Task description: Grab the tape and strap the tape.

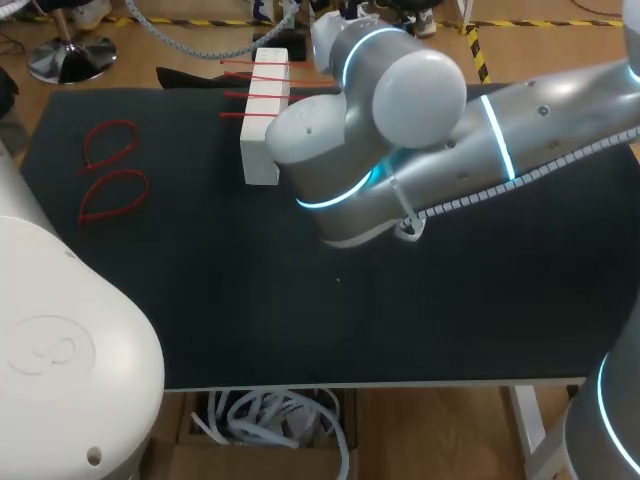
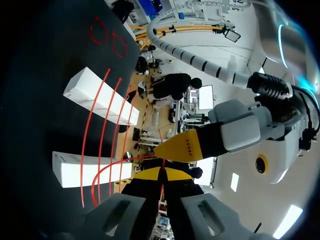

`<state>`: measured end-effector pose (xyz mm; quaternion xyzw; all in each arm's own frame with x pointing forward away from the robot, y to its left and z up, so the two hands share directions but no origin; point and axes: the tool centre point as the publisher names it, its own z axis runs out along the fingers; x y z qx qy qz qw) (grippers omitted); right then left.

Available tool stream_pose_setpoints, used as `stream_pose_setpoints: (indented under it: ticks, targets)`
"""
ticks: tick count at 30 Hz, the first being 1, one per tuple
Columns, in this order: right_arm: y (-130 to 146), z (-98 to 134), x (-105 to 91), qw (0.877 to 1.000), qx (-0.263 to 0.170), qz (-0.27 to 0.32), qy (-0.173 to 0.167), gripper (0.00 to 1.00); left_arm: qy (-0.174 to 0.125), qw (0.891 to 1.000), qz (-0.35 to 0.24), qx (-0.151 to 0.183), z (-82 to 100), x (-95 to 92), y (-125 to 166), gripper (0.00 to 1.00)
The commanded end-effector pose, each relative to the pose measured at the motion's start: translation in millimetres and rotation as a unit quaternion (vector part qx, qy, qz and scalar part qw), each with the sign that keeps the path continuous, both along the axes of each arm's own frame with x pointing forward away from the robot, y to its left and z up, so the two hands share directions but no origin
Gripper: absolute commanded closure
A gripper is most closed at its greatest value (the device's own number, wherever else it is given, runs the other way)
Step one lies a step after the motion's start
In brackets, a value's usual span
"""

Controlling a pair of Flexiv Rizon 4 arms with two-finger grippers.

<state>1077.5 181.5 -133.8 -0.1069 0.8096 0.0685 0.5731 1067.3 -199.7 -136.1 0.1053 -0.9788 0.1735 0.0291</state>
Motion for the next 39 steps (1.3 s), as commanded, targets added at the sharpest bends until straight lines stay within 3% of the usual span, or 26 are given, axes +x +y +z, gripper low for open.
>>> stream_pose_setpoints:
  ticks: [1, 11, 12, 13, 14, 16, 17, 18, 25, 30, 36, 39]
  targets:
    - [-3.5, 4.5, 0.8, 1.0, 0.001, 0.003, 0.01, 1.0, 0.0, 1.0, 0.001, 0.002, 1.2, 0.0, -0.1, 1.0]
    - [-4.7, 5.8, 1.9, 1.0, 0.002, -0.002, 0.009, 1.0, 0.0, 1.0, 0.001, 0.002, 1.2, 0.0, -0.1, 1.0]
    - [-4.9, 5.1, 1.6, 1.0, 0.001, -0.003, 0.011, 0.95, 0.0, 1.0, 0.001, 0.002, 1.2, 0.0, -0.1, 1.0]
    - [-5.2, 4.5, 1.4, 1.0, 0.0, -0.003, 0.011, 0.69, 0.0, 1.0, 0.001, 0.002, 1.2, 0.0, -0.1, 1.0]
    - [-5.7, 4.2, 1.2, 1.0, -0.001, -0.004, 0.011, 0.54, 0.0, 1.0, 0.001, 0.002, 1.2, 0.0, -0.1, 1.0]
    - [-6.9, 3.5, 1.1, 1.0, -0.002, -0.005, 0.012, 0.46, 0.0, 1.0, 0.001, 0.002, 1.2, 0.0, -0.1, 1.0]
    - [-7.6, 3.1, 1.1, 1.0, -0.002, -0.005, 0.012, 0.09, 0.0, 1.0, 0.001, 0.002, 1.2, 0.0, -0.1, 1.0]
    - [-8.5, 2.8, 1.0, 1.0, -0.004, -0.007, 0.013, 0.0, 0.0, 1.0, 0.001, 0.002, 1.2, 0.0, -0.1, 1.0]
    - [-19.6, -0.5, -2.9, 1.0, -0.002, -0.011, 0.017, 0.0, 0.0, 1.0, 0.001, 0.002, 1.2, 0.0, -0.1, 1.0]
    - [-40.7, -0.5, -10.5, 0.999, 0.019, -0.007, 0.039, 0.0, 0.0, 1.0, 0.001, 0.002, 1.2, 0.0, -0.1, 1.0]
    - [-95.7, -2.7, -16.2, 0.996, 0.048, -0.014, 0.081, 0.0, 0.0, 1.0, 0.001, 0.002, 1.2, 0.0, -0.1, 1.0]
    - [-140.3, -7.7, -14.3, 0.992, 0.057, -0.024, 0.107, 0.0, 0.0, 1.0, 0.001, 0.002, 1.2, 0.0, -0.1, 1.0]
